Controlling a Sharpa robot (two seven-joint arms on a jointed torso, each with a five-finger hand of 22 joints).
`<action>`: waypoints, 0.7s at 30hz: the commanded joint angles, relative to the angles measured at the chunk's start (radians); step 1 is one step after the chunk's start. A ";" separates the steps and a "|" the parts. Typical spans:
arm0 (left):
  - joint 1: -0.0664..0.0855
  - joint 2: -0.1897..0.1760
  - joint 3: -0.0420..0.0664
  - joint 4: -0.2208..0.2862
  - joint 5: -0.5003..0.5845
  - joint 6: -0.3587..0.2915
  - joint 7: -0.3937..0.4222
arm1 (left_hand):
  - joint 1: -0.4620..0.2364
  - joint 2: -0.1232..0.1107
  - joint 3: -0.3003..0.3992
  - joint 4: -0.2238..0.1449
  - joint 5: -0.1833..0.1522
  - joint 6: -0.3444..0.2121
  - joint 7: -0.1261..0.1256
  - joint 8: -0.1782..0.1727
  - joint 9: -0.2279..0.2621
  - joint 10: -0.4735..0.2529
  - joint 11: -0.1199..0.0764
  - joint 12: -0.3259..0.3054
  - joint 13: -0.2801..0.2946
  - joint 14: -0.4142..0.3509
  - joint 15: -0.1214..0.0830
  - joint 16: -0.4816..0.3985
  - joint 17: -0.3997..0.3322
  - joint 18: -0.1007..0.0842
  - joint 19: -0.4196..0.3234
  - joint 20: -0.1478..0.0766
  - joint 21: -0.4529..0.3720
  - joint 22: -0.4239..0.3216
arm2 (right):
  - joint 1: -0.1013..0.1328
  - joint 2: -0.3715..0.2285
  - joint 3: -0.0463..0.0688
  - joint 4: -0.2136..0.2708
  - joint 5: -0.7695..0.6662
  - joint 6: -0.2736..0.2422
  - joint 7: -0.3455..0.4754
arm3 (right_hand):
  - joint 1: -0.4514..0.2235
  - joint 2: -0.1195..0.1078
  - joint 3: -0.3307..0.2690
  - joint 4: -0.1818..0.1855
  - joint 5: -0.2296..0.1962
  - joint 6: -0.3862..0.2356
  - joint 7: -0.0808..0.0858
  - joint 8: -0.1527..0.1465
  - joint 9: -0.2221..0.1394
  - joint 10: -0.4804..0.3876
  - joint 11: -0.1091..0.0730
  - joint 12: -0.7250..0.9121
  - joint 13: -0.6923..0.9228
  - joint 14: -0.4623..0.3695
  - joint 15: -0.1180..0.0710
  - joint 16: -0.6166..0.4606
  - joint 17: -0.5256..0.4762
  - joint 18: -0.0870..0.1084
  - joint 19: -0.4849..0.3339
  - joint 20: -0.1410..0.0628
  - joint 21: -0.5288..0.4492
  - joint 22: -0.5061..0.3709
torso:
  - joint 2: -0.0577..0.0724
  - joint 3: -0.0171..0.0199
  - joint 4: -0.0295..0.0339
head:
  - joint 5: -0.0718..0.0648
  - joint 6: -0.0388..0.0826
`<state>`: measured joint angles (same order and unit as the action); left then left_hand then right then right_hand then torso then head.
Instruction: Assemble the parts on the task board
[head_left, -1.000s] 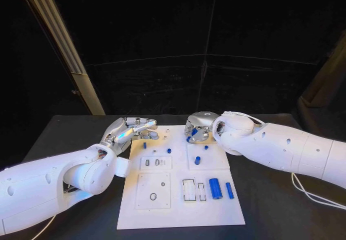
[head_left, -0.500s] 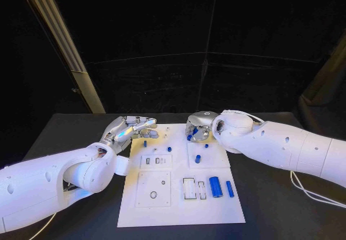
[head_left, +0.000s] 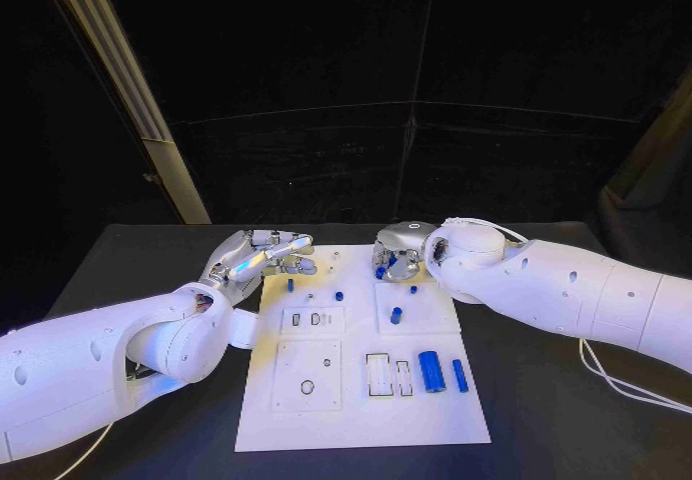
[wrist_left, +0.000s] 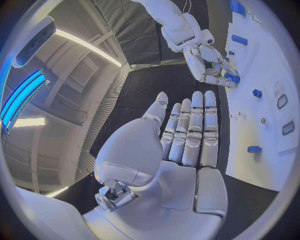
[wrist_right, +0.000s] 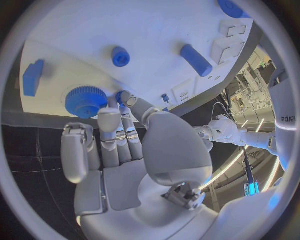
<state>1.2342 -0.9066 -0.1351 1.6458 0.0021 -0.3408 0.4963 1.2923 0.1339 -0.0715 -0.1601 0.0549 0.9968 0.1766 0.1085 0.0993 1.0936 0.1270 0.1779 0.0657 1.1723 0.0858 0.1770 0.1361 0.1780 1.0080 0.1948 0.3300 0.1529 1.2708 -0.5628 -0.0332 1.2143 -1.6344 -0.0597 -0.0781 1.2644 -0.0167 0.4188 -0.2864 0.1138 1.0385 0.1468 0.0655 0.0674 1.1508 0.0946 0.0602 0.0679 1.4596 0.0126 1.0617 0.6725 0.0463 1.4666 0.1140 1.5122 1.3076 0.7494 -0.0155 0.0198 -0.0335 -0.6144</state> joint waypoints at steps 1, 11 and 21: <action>0.001 -0.001 0.001 0.001 -0.006 0.013 0.004 | -0.005 -0.006 -0.001 -0.002 0.003 0.002 0.005 -0.004 -0.001 0.002 0.005 -0.005 -0.001 0.000 0.004 -0.006 0.002 0.002 -0.009 0.000 -0.003 -0.001 | 0.002 0.002 0.001 -0.002 -0.006 -0.009 0.012 | -0.013 0.006 0.011 0.002 -0.007 0.009 0.002 0.000 0.001 0.013 -0.003 0.002 -0.001 -0.008 -0.003 0.007 0.000 -0.014 0.016 0.002 0.004 0.117 | 0.000 -0.0004 -0.0007 | 0.000 -0.001; 0.001 -0.003 0.001 0.000 -0.006 0.014 0.002 | -0.005 -0.005 -0.001 -0.004 0.003 0.001 0.005 -0.005 -0.001 0.001 0.005 -0.007 -0.001 0.000 0.004 -0.008 0.002 0.002 -0.010 0.000 -0.003 -0.001 | 0.002 -0.003 0.001 0.007 0.016 -0.109 0.023 | -0.035 0.011 0.034 0.010 -0.011 0.035 0.000 0.006 0.005 0.041 -0.009 0.003 0.000 -0.007 -0.008 0.026 0.011 -0.016 0.023 0.000 0.010 0.129 | 0.000 -0.0014 -0.0001 | -0.002 0.000; 0.001 -0.006 0.001 -0.002 -0.006 0.014 0.001 | -0.004 -0.005 0.000 -0.005 0.003 0.001 0.006 -0.006 -0.001 0.000 0.006 -0.009 -0.001 0.000 0.004 -0.009 0.003 0.002 -0.011 0.000 -0.003 -0.002 | 0.002 0.000 0.001 0.019 0.047 -0.227 0.013 | -0.046 0.013 0.043 0.015 -0.010 0.060 -0.006 0.011 0.010 0.047 -0.012 0.001 0.000 -0.009 -0.011 0.031 0.009 -0.016 0.023 -0.002 0.010 0.129 | 0.002 -0.0016 0.0016 | 0.000 0.007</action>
<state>1.2342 -0.9116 -0.1350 1.6428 0.0018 -0.3391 0.4942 1.2923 0.1339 -0.0714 -0.1600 0.0549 0.9968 0.1766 0.1074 0.0995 1.0936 0.1270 0.1741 0.0657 1.1723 0.0858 0.1730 0.1372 0.1780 1.0046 0.1981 0.3300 0.1527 1.2706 -0.5682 -0.0331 1.2334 -1.6072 -0.2034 -0.0647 1.2286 -0.0025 0.4576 -0.2703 0.1077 1.0914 0.1388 0.0718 0.0757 1.1918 0.0822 0.0602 0.0678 1.4523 0.0052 1.0896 0.6820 0.0463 1.4666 0.1140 1.5161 1.3075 0.7497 -0.0169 0.0193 -0.0335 -0.6090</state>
